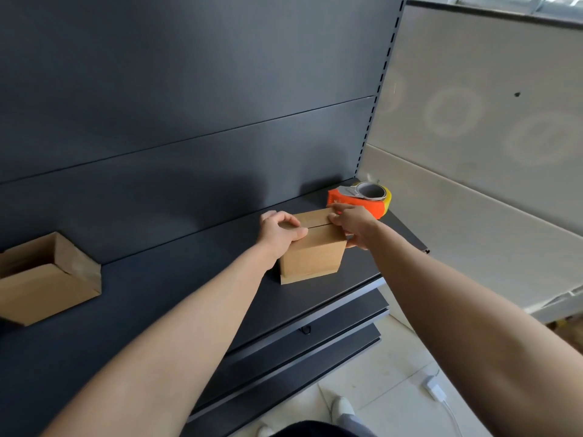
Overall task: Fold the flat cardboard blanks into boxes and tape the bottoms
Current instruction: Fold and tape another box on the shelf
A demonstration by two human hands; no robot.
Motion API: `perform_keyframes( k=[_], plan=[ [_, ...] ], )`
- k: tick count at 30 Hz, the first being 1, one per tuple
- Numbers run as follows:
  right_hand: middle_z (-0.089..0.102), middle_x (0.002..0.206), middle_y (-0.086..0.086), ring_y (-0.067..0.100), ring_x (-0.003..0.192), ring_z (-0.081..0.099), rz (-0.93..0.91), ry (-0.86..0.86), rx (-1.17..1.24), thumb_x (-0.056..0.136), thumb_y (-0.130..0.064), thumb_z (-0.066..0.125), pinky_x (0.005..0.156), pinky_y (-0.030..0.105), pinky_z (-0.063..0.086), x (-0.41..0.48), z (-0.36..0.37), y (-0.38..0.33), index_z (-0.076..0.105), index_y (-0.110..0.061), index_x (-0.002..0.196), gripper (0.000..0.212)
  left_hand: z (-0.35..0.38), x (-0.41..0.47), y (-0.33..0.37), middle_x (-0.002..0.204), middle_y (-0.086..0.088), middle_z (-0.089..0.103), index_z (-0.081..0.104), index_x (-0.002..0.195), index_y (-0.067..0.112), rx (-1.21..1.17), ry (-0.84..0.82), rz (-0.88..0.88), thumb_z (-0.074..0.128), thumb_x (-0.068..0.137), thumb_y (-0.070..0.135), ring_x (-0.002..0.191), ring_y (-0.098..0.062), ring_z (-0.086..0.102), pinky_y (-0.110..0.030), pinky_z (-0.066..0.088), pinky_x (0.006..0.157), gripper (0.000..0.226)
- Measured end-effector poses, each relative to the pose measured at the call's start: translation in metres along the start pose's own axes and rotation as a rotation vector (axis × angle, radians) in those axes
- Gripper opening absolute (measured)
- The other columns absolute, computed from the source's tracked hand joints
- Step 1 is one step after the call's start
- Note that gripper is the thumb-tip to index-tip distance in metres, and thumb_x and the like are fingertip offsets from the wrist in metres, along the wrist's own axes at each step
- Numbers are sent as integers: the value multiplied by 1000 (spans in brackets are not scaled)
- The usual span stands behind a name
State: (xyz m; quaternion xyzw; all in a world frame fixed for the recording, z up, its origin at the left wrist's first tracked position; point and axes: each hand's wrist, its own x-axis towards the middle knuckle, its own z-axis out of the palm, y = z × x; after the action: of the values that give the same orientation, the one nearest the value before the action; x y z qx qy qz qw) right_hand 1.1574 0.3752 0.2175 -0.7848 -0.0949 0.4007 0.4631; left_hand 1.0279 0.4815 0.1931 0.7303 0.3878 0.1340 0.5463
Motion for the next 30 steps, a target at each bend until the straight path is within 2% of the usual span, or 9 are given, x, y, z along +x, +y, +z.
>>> perform_keyframes(
  k=[3,6,11,13,15,18,22,25,30],
  plan=[
    [51,119,6,21,95,53,-5,-4,-52,101,-17,46,68,36,51,5,-1,-2,50,-25,135,35,4,6,3,117,-7,52,54,71,21,12,-26,-28,79,76,17,88,-14,51,-24,42,67,26],
    [54,123,7,22,98,55,-3,-38,-111,100,-17,46,61,30,50,14,-9,-6,52,-25,133,35,11,8,5,119,-8,49,54,72,22,19,9,-39,79,76,19,88,-16,51,-27,41,71,26],
    [64,119,13,26,105,61,-14,-26,-220,95,-18,53,101,40,47,38,-32,-16,63,-11,112,21,23,11,14,116,-6,47,54,72,22,36,65,-64,79,77,19,87,-15,49,-27,41,68,25],
    [64,120,7,28,116,59,-122,69,-463,97,-20,47,94,33,49,56,-40,-20,63,-10,117,28,29,13,19,115,-5,49,55,72,21,36,76,-76,78,77,19,85,-16,49,-26,40,66,25],
    [68,112,10,29,105,64,-127,100,-558,92,-25,54,83,31,52,84,-52,-17,65,-11,106,23,34,14,24,112,-3,50,55,73,19,33,80,-95,78,77,18,77,-13,48,-24,36,55,23],
    [61,99,6,27,85,56,-112,131,-830,78,-52,55,75,30,44,150,-72,6,61,-13,113,53,39,15,29,109,0,51,57,74,18,22,90,-116,78,78,20,70,-11,45,-21,31,45,22],
    [64,115,3,26,107,60,-180,75,-938,44,-89,48,89,32,44,240,-91,49,58,-23,121,102,44,15,31,110,2,50,58,73,18,22,118,-123,78,78,22,72,-12,46,-21,32,44,21],
    [57,124,8,31,120,51,-147,82,-1030,69,-52,70,101,39,41,165,-98,29,52,-21,128,69,46,15,31,114,3,50,59,75,19,33,150,-124,78,79,24,88,-15,48,-30,45,65,19],
    [48,139,1,22,134,38,-239,25,-1016,95,-18,45,118,44,15,140,-110,16,42,-21,140,45,47,12,32,116,4,50,59,74,19,50,167,-123,77,79,23,100,-16,48,-30,38,81,19]
  ],
)
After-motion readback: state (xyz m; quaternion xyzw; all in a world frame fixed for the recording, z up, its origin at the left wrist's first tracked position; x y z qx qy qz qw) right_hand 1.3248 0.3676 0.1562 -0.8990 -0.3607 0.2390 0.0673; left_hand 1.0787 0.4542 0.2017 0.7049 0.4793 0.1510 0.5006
